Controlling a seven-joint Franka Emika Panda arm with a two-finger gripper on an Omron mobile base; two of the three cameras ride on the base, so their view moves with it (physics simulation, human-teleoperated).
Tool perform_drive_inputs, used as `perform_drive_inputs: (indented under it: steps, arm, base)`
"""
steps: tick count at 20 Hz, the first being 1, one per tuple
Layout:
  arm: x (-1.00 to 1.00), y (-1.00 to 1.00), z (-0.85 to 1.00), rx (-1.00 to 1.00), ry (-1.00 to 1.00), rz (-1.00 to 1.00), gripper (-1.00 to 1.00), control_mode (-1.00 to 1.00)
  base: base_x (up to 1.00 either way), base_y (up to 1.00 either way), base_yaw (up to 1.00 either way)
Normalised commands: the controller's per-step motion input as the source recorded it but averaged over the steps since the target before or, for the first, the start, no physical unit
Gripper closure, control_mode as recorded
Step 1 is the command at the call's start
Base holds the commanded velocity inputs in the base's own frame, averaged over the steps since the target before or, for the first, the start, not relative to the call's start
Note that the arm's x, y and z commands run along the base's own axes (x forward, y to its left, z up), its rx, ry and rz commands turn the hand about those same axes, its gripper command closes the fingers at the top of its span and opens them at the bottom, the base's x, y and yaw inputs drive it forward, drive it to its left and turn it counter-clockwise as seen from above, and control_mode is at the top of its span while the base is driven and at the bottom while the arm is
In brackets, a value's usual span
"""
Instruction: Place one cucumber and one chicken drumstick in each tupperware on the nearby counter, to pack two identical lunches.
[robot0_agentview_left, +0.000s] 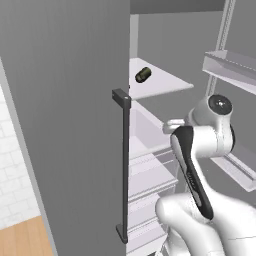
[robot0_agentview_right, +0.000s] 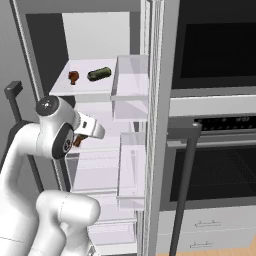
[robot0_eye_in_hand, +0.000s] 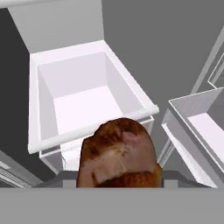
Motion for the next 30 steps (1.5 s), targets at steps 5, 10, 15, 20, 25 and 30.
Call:
perform_drive_inputs:
  steps: [5,10,15,20,25,30]
  arm:
    - [-0.60,0.00,-0.26,0.00,0.00,0.00,1.00,1.00]
    - [0.00,0.00,0.00,0.00,0.00,0.00,1.00,1.00]
    - [0.00,0.00,0.00,0.00,0.00,0.00,1.00,1.00]
    - [0.00,0.00,0.00,0.00,0.00,0.00,1.00,1.00]
    - [0.00,0.00,0.00,0.00,0.00,0.00,1.00,1.00]
    - [0.00,0.00,0.00,0.00,0.00,0.00,1.00,1.00]
  base:
    - [-0.40,-0.01,0.00]
    - [-1.00,-0.46,-0.13]
    - [-0.82,-0.75,-0.34]
    - [-0.16,-0.93,-0.42]
    - [0.55,-1.00,-0.33]
    - [1.00,-0.99,-0.18]
